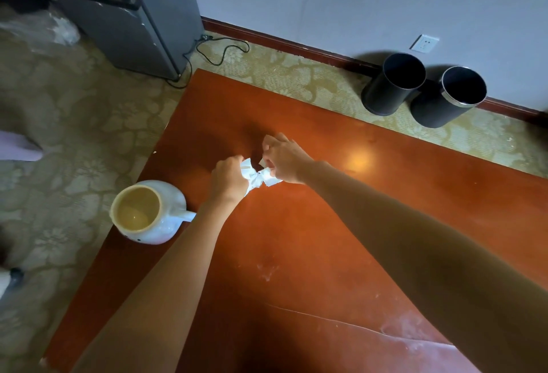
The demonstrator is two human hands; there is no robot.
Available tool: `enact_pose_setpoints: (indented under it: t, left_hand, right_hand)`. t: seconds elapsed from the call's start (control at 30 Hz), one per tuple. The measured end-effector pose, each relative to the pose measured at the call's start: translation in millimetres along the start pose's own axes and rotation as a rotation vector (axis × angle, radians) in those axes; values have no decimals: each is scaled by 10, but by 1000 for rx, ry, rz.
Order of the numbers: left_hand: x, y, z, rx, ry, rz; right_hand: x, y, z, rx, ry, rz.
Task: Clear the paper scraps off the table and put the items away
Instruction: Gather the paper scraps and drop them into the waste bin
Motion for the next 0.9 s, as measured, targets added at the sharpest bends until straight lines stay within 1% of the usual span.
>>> enact_pose_setpoints:
  t: [0.1, 0.2, 0.33, 0.43, 0.53, 0.63, 0.73, 0.8, 0.9]
  left_hand:
    - [-44, 11, -34, 17, 29, 8]
    - [-104, -3, -26, 54, 89, 103]
    - [-129, 9, 19, 84, 143, 222]
    - [-105, 53, 96, 97, 179, 296]
    - [-56, 64, 215, 106, 205, 351]
    - [61, 36, 362, 109, 197, 431]
    - [306, -26, 553, 135, 222, 631]
    - [601, -81, 688, 130, 193, 710]
    - [1194, -271, 900, 73, 102, 801]
  right_hand:
    - [32, -51, -25, -4, -47, -58]
    - [84, -77, -10, 4, -104, -132]
    - [109, -150, 77, -80, -201, -262]
    - [213, -222, 182, -117, -328, -415]
    - [397, -256, 385, -110, -452, -552]
    - [619, -276, 709, -65, -571, -685]
    - [857, -286, 1137, 11, -682, -790]
    - [1029, -258, 1495, 91, -728, -846]
    - [1329, -214, 2150, 241, -782, -915]
Point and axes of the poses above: each hand's wrist, its own z-axis away from the middle knuckle, its own y-axis out of the back of the hand, x = y × z, the point moved 7 cm from there along -z, towards the middle knuckle, and after that the axes turned 15 degrees about -y, right-handed, at the moved point
